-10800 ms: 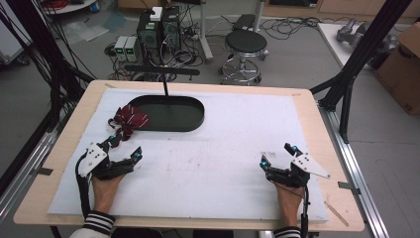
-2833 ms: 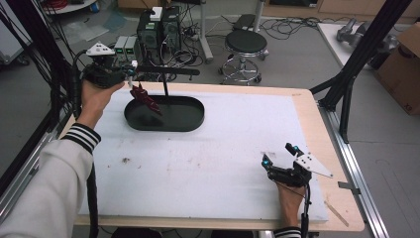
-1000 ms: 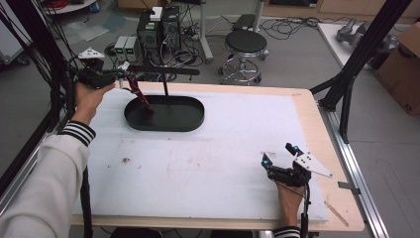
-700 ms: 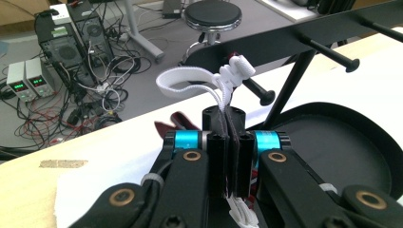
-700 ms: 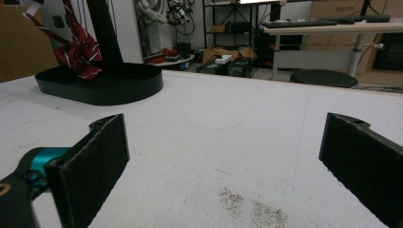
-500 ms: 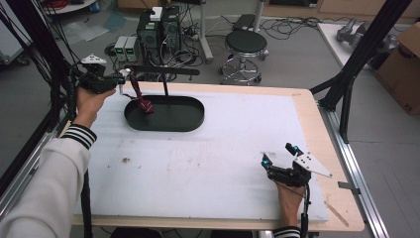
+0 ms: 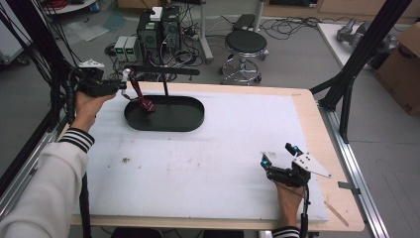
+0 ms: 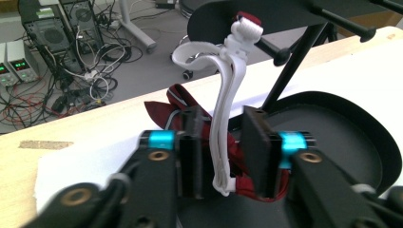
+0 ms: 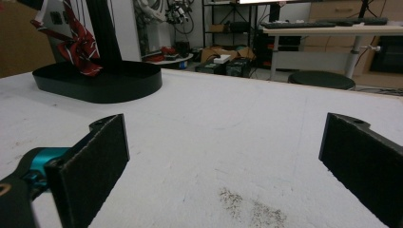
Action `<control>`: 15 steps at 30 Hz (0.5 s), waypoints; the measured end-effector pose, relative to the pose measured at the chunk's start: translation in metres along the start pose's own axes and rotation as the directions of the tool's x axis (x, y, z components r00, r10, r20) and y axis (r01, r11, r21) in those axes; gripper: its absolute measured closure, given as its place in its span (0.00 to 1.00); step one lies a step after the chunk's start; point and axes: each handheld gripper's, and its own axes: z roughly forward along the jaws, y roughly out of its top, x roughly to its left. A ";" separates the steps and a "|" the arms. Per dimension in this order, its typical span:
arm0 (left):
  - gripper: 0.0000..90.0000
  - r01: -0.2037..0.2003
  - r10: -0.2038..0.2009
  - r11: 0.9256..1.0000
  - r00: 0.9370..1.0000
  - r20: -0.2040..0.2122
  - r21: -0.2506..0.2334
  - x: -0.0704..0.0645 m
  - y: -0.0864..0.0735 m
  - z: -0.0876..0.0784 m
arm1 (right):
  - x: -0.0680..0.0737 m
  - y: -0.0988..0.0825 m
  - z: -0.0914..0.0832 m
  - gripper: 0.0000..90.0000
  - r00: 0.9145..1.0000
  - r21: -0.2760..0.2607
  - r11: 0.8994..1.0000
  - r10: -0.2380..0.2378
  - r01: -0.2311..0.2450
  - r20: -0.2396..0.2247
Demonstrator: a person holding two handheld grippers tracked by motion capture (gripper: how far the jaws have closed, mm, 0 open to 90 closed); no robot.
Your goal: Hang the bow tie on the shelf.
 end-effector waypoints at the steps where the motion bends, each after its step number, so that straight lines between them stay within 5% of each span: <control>1: 0.69 0.000 0.000 1.000 1.000 0.000 0.000 0.000 0.000 0.000 | 0.000 0.000 0.000 0.02 1.000 0.000 1.000 0.000 0.000 0.000; 3: 0.64 0.002 -0.002 1.000 1.000 0.006 -0.021 0.001 -0.002 -0.001 | -0.001 0.000 0.000 0.02 1.000 -0.005 1.000 0.003 -0.003 0.001; 6: 0.40 0.022 -0.023 0.998 1.000 -0.020 -0.066 0.002 -0.004 -0.004 | 0.000 0.000 0.000 0.02 1.000 0.002 1.000 0.003 -0.003 0.005; 10: 0.24 0.012 -0.013 0.989 1.000 -0.003 -0.146 0.002 -0.010 -0.015 | 0.000 0.000 0.001 0.02 1.000 0.007 1.000 -0.004 0.004 0.003; 15: 0.17 -0.023 0.020 0.977 1.000 -0.017 -0.210 -0.001 -0.020 -0.030 | 0.000 0.000 0.001 0.02 1.000 0.003 1.000 -0.009 0.009 0.000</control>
